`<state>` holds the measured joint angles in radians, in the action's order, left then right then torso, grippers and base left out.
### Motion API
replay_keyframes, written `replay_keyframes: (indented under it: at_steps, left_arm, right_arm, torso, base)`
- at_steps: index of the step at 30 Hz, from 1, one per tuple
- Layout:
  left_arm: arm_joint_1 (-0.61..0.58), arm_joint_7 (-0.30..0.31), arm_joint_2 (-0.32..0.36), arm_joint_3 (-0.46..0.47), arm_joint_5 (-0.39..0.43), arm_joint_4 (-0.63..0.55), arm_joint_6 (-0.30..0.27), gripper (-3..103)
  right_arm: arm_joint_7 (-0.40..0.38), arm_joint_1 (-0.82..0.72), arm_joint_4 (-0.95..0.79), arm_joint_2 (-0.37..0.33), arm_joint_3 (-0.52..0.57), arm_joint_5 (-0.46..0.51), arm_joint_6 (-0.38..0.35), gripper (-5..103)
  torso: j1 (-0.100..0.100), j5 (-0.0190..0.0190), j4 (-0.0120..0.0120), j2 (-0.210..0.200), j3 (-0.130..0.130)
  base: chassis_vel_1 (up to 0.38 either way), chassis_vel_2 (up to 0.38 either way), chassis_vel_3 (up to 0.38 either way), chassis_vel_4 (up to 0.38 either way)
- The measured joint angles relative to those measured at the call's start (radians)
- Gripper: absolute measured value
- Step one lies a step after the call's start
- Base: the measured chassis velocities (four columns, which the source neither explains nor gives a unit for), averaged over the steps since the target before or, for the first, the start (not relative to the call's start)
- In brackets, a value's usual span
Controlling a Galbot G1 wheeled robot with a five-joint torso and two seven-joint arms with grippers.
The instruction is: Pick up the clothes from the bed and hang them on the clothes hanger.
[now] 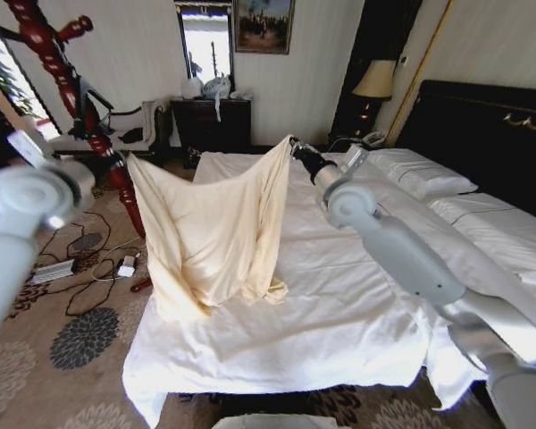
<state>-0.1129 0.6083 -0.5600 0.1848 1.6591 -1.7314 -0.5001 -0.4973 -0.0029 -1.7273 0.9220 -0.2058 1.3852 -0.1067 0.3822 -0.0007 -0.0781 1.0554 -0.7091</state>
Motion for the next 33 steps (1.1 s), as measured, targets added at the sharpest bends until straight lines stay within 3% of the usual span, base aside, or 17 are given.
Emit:
replay_keyframes:
  at_steps: [2,4,11,16,19,21,23,25,27,28,30,33]
  left_arm:
    - [0.176,0.002,-0.032,-0.081,0.006,0.049,0.001,0]
    - [0.258,0.013,-0.056,-0.114,0.006,0.066,0.000,0]
    - [0.373,0.036,-0.064,-0.149,0.016,0.029,-0.004,0]
    - [0.341,0.075,0.004,-0.118,0.054,-0.116,-0.003,0]
    - [0.291,0.094,0.132,-0.063,0.130,-0.256,0.023,0]
    - [0.283,0.094,0.161,-0.052,0.144,-0.279,0.029,0]
    - [0.267,0.090,0.271,0.000,0.209,-0.359,0.053,0]
    - [0.281,0.083,0.339,0.037,0.274,-0.397,0.066,0]
    - [0.290,0.082,0.349,0.041,0.286,-0.401,0.067,0]
    - [0.354,0.080,0.378,0.042,0.347,-0.404,0.069,0]
    - [0.445,0.081,0.382,0.029,0.399,-0.385,0.059,0]
    - [0.509,0.087,0.375,0.017,0.425,-0.362,0.032,0]
  right_arm:
    - [-0.007,0.087,0.031,0.006,0.020,0.023,-0.010,0]
    - [-0.008,0.145,0.041,0.004,0.037,0.039,-0.013,0]
    - [-0.010,0.237,-0.033,-0.031,0.077,0.100,-0.012,0]
    - [-0.021,0.212,-0.176,-0.094,0.097,0.116,-0.005,0]
    - [-0.028,0.147,-0.312,-0.174,0.157,0.129,-0.006,0]
    - [-0.028,0.127,-0.340,-0.198,0.177,0.135,-0.006,0]
    - [-0.008,0.053,-0.423,-0.295,0.262,0.152,-0.007,0]
    - [0.019,0.011,-0.468,-0.375,0.340,0.179,-0.007,0]
    - [0.024,0.005,-0.475,-0.391,0.357,0.188,-0.007,0]
    - [0.049,-0.003,-0.494,-0.454,0.432,0.235,-0.007,0]
    - [0.079,0.013,-0.497,-0.515,0.504,0.316,-0.009,0]
    - [0.097,0.045,-0.489,-0.553,0.539,0.373,-0.019,0]
  torso:
    - [0.000,0.0009,0.0002,0.000,0.000]
    - [0.000,0.0007,0.0001,0.000,0.000]
    - [0.000,0.0008,0.0003,0.000,0.000]
    - [0.000,0.0006,0.0005,0.000,0.000]
    - [0.000,0.0007,0.0003,0.000,0.000]
    - [0.000,0.0007,0.0006,0.000,0.000]
    - [-0.001,0.0007,0.0008,0.000,0.001]
    - [-0.001,0.0011,0.0004,0.000,0.001]
    - [-0.001,0.0011,0.0004,0.000,0.001]
    - [-0.001,0.0011,0.0000,0.000,0.001]
    - [-0.001,0.0011,0.0000,0.000,0.000]
    - [-0.001,0.0011,0.0001,0.000,0.001]
  base:
    - [0.000,0.000,0.000,0.000]
    - [0.000,0.000,0.000,0.000]
    - [0.000,0.000,0.000,0.000]
    - [0.000,0.000,0.000,0.000]
    - [0.000,0.000,0.000,0.000]
    - [0.000,0.000,0.000,0.000]
    - [0.000,0.000,0.000,0.000]
    - [0.000,0.000,0.000,0.000]
    - [0.000,0.000,0.000,0.000]
    - [0.000,0.000,0.000,0.000]
    - [0.000,0.000,0.000,0.000]
    - [0.000,0.000,0.000,0.000]
